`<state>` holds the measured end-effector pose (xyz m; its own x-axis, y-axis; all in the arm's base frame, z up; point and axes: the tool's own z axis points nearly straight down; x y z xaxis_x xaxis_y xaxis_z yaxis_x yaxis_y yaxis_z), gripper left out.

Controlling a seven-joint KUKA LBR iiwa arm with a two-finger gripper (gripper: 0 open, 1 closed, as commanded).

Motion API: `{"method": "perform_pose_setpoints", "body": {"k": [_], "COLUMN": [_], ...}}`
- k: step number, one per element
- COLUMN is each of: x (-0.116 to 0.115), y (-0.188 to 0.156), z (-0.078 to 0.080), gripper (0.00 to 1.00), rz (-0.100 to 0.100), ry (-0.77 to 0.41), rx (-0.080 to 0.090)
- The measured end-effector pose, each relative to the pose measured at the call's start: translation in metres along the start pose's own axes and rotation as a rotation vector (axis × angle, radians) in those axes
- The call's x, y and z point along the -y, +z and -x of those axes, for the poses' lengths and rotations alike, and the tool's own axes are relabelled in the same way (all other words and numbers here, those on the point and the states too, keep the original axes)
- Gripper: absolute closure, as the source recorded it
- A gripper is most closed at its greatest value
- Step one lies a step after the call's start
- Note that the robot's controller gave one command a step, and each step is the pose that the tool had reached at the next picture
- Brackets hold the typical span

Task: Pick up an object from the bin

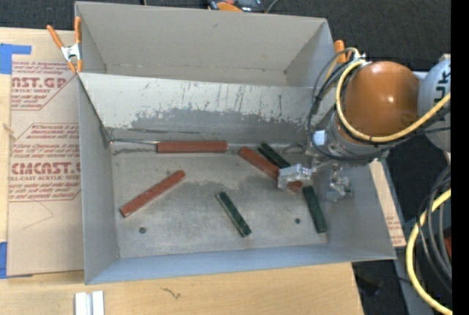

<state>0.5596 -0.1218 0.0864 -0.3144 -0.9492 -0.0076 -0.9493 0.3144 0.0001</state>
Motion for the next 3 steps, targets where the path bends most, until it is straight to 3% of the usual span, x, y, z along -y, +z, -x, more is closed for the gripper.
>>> {"method": "perform_pose_setpoints", "body": {"k": [1, 2, 3], "x": [0.019, 0.022, 0.023], "y": [0.012, 0.013, -0.139], "z": [0.002, -0.004, 0.014], "gripper": [0.00, 1.00, 1.00], "rz": [0.007, -0.008, -0.004], "ry": [-0.375, -0.374, -0.685], "rx": [0.011, 0.005, -0.005]}}
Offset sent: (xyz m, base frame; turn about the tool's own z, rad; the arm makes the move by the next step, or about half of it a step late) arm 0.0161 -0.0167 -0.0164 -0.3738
